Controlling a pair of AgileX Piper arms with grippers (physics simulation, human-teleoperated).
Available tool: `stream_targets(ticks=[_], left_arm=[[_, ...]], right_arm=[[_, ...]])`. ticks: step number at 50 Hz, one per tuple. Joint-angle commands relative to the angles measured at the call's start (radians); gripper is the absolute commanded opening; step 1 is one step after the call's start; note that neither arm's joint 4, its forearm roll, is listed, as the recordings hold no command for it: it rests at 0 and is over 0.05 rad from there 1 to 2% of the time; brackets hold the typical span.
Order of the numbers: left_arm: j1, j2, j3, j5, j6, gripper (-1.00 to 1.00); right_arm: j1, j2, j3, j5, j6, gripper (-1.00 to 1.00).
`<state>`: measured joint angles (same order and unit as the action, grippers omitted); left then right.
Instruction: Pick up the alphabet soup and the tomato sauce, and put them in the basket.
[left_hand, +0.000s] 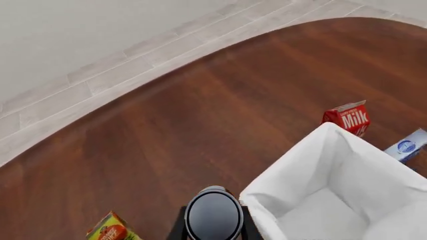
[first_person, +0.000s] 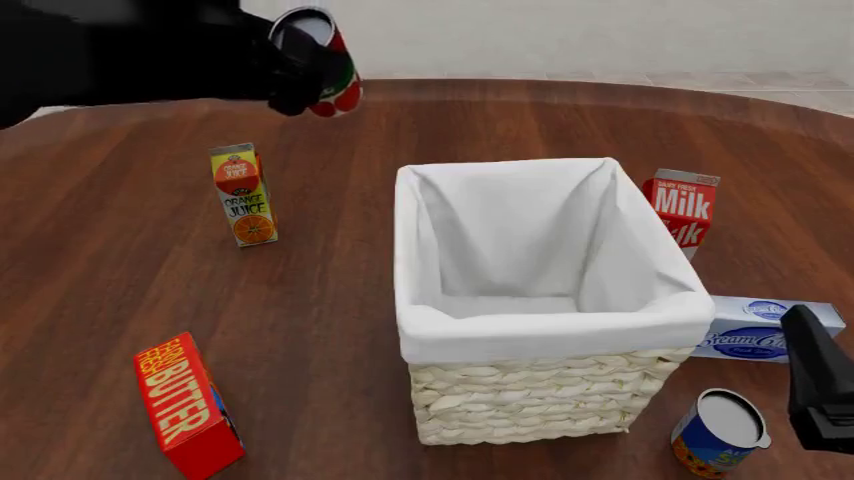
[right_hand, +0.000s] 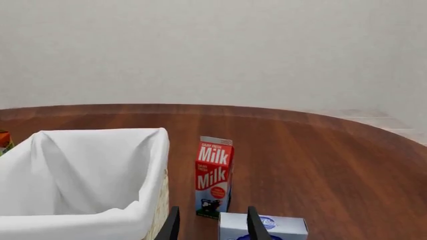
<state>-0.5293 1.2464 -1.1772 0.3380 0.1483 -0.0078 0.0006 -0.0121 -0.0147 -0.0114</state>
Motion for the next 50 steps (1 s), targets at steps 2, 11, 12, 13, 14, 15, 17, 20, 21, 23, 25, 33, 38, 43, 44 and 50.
stream_targets(ticks=[2, 11, 12, 13, 14, 15, 17, 20, 21, 23, 25, 33, 38, 43, 44, 50], left_arm=[[-0.091, 0.016, -0.008, -0.020, 0.007, -1.00], [-0.142, 0.033, -0.017, -0.031, 0.003, -1.00], [-0.150, 0.034, -0.016, -0.033, 0.006, -1.00], [-0.150, 0.034, -0.016, -0.033, 0.006, -1.00], [-0.159, 0.037, -0.019, -0.033, 0.004, -1.00], [-0.159, 0.037, -0.019, -0.033, 0.004, -1.00], [-0.169, 0.040, -0.018, -0.035, 0.005, -1.00], [-0.183, 0.046, -0.017, -0.037, 0.008, -1.00], [-0.189, 0.049, -0.017, -0.037, 0.012, -1.00], [-0.196, 0.053, -0.022, -0.035, 0.011, -1.00], [-0.204, 0.058, -0.027, -0.033, 0.015, -1.00], [-0.242, 0.074, -0.045, -0.020, 0.028, -1.00], [-0.271, 0.093, -0.046, -0.015, 0.045, -1.00], [-0.285, 0.104, -0.055, -0.006, 0.037, -1.00], [-0.287, 0.109, -0.058, -0.005, 0.044, -1.00], [-0.301, 0.135, -0.074, 0.009, 0.049, -1.00]], right_arm=[[-0.004, 0.000, -0.001, 0.000, 0.002, 1.00], [-0.004, 0.000, 0.000, -0.001, 0.002, 1.00], [-0.004, 0.000, 0.001, -0.001, 0.003, 1.00], [-0.004, 0.000, 0.001, -0.001, 0.003, 1.00], [-0.004, 0.000, 0.001, -0.002, 0.004, 1.00], [-0.004, 0.000, 0.001, -0.002, 0.004, 1.00], [-0.003, 0.000, 0.001, -0.002, 0.004, 1.00], [-0.001, 0.000, 0.001, -0.002, 0.005, 1.00], [-0.001, 0.000, 0.001, -0.002, 0.006, 1.00], [-0.001, 0.000, 0.001, -0.002, 0.005, 1.00], [-0.001, 0.000, 0.001, -0.002, 0.006, 1.00], [0.001, 0.000, 0.000, -0.002, 0.007, 1.00], [-0.001, 0.000, 0.000, -0.002, 0.009, 1.00], [0.000, 0.000, 0.000, -0.002, 0.009, 1.00], [0.001, 0.000, 0.000, -0.002, 0.009, 1.00], [0.001, 0.000, 0.000, -0.003, 0.011, 1.00]])
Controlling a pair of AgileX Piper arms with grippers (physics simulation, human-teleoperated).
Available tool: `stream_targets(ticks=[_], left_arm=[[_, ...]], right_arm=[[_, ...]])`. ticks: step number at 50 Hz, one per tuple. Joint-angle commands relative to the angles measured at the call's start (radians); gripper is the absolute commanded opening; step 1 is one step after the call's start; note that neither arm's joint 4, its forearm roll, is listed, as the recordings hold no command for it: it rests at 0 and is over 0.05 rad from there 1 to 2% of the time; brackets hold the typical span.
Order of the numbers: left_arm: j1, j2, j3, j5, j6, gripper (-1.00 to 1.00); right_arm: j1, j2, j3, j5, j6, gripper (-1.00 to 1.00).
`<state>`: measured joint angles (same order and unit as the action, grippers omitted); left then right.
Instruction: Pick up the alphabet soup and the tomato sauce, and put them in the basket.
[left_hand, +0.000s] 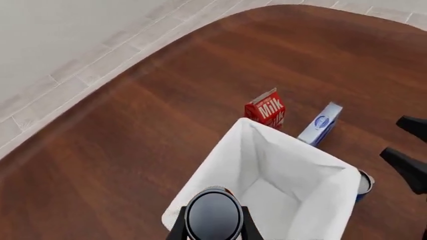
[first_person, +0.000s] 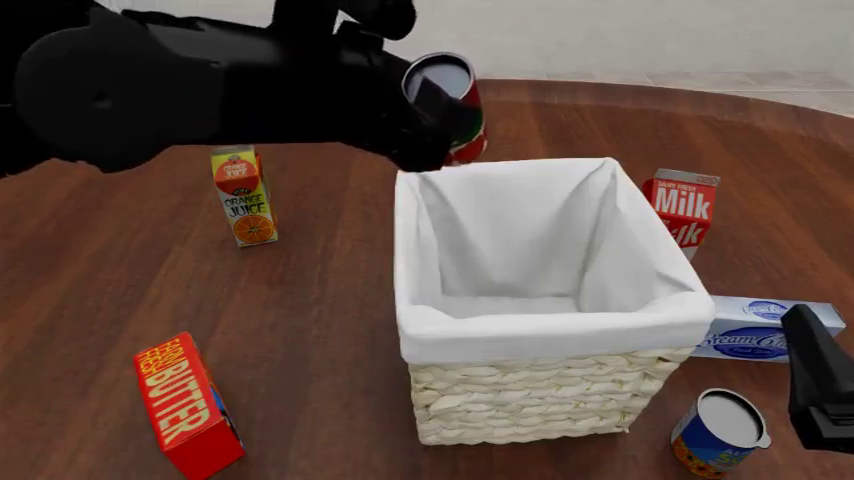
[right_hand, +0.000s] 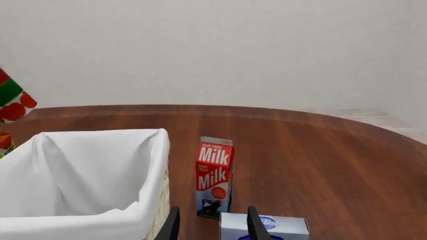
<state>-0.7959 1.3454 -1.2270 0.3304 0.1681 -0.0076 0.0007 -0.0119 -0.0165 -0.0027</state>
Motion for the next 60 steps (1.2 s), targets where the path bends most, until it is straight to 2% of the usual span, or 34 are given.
stream_targets(ticks=[1, 21, 28, 48, 60], left_arm=[[-0.035, 0.036, -0.025, 0.016, 0.029, -1.00], [-0.084, 0.136, -0.076, 0.060, 0.056, -1.00], [-0.101, 0.178, -0.066, 0.061, 0.077, -1.00], [-0.110, 0.237, -0.080, 0.071, 0.087, -1.00], [-0.120, 0.268, -0.086, 0.089, 0.069, -1.00]], right_arm=[[0.001, 0.000, 0.000, -0.001, 0.003, 1.00], [-0.001, 0.000, 0.003, -0.005, 0.005, 1.00], [0.000, 0.000, 0.005, -0.006, 0.003, 1.00], [0.002, 0.000, 0.003, -0.003, -0.006, 1.00], [-0.002, 0.001, -0.001, 0.000, -0.007, 1.00]])
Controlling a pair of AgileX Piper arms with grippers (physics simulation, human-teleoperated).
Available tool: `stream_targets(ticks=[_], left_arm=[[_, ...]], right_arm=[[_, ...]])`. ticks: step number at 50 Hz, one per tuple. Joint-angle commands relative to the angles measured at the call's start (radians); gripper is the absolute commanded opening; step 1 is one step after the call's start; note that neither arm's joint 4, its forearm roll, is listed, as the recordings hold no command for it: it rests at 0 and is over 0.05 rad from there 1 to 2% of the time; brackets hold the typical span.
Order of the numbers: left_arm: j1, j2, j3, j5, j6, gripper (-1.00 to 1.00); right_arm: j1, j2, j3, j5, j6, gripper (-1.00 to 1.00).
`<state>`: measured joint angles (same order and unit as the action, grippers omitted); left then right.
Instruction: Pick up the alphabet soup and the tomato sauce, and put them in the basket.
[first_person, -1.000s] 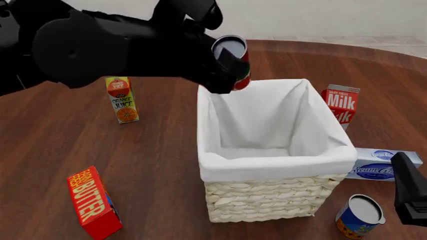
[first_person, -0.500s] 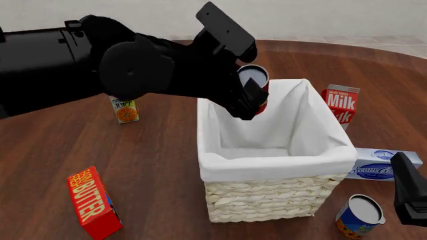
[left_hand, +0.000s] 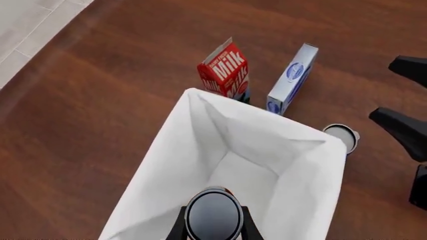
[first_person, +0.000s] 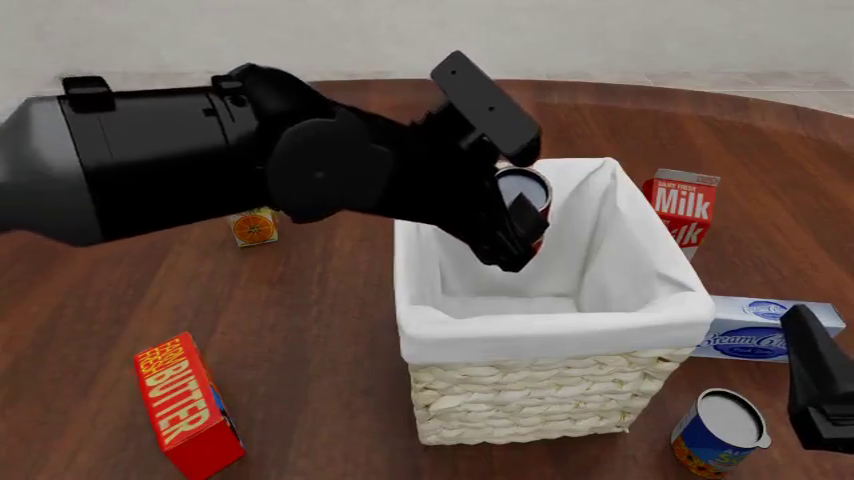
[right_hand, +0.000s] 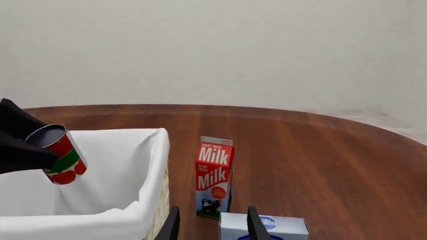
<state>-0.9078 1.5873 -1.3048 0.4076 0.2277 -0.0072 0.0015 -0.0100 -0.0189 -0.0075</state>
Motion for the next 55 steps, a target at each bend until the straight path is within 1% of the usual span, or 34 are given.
stream_targets(ticks=[1, 12, 23, 26, 27, 30, 31, 36, 55], left_arm=[[-0.009, 0.029, -0.010, 0.014, 0.007, -1.00], [-0.006, 0.061, -0.023, 0.033, 0.017, -1.00], [-0.005, 0.079, -0.014, 0.034, 0.019, -1.00], [-0.008, 0.085, -0.023, 0.039, 0.007, -1.00], [-0.014, 0.093, -0.031, 0.048, -0.014, -1.00], [-0.009, 0.098, -0.037, 0.051, -0.021, -1.00], [-0.010, 0.096, -0.036, 0.051, -0.019, 1.00], [-0.016, 0.098, -0.044, 0.058, -0.029, 1.00], [-0.003, 0.100, -0.049, 0.052, -0.019, 1.00]], right_arm=[[-0.003, 0.000, -0.003, 0.002, -0.001, 1.00], [-0.003, 0.000, -0.004, 0.003, 0.002, 1.00], [-0.002, -0.001, -0.005, 0.004, 0.005, 1.00], [-0.002, -0.001, -0.005, 0.004, 0.005, 1.00], [-0.002, -0.001, -0.005, 0.004, 0.005, 1.00], [-0.004, -0.001, -0.006, 0.004, 0.006, 1.00], [-0.004, -0.001, -0.006, 0.004, 0.006, 1.00], [-0.002, -0.001, -0.006, 0.004, 0.006, 1.00], [-0.001, -0.001, -0.004, 0.001, 0.003, 1.00]])
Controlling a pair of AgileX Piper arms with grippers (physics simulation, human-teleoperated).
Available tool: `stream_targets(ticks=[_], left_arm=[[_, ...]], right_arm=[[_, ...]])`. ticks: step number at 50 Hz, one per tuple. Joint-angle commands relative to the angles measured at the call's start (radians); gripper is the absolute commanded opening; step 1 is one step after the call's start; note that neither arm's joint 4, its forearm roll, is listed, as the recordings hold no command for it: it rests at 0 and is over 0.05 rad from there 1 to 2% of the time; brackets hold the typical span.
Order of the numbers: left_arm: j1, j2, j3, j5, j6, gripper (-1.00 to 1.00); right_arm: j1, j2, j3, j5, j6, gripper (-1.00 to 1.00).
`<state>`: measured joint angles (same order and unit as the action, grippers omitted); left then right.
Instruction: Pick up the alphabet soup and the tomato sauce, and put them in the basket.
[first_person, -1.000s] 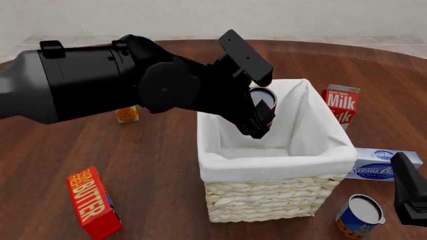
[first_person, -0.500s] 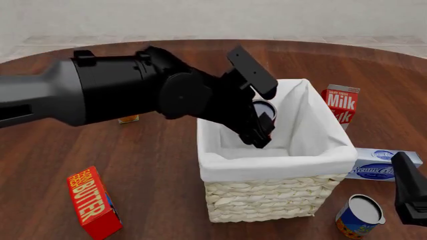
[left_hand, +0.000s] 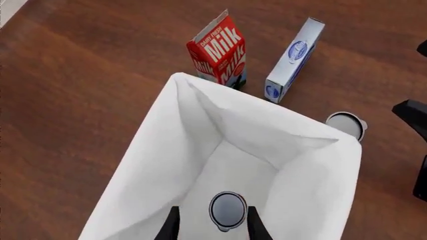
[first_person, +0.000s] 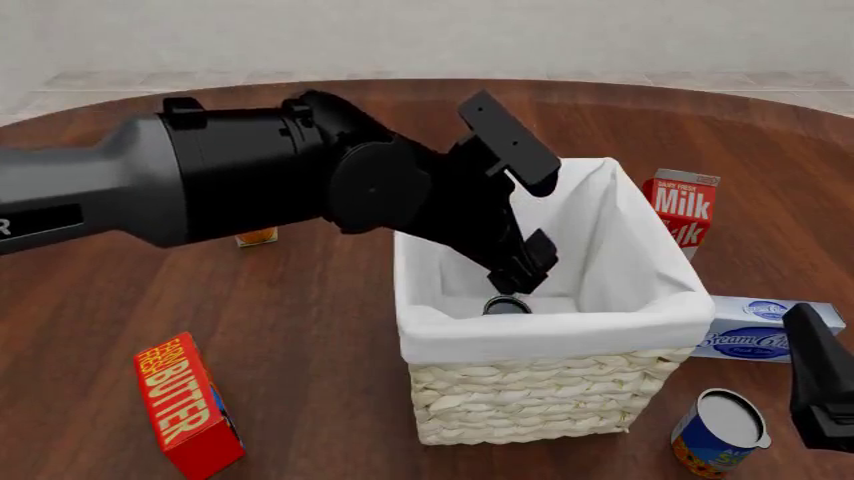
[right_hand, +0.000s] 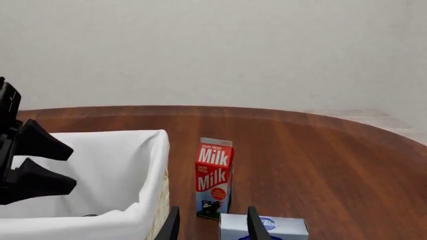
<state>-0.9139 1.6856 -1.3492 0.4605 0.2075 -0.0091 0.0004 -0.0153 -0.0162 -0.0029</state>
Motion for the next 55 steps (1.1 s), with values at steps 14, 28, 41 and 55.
stream_targets(ticks=[14, 28, 41, 55], left_arm=[[0.012, -0.022, -0.032, 0.013, 0.012, 1.00], [0.013, -0.059, -0.068, 0.034, 0.010, 1.00], [0.025, -0.115, -0.116, 0.029, -0.020, 1.00], [0.041, -0.170, -0.163, 0.023, -0.070, 1.00]], right_arm=[[0.003, 0.000, 0.002, -0.003, -0.005, 1.00], [0.003, 0.000, 0.002, -0.003, -0.010, 1.00], [0.001, 0.000, 0.001, -0.003, -0.015, 1.00], [0.005, 0.000, 0.002, -0.001, -0.018, 1.00]])
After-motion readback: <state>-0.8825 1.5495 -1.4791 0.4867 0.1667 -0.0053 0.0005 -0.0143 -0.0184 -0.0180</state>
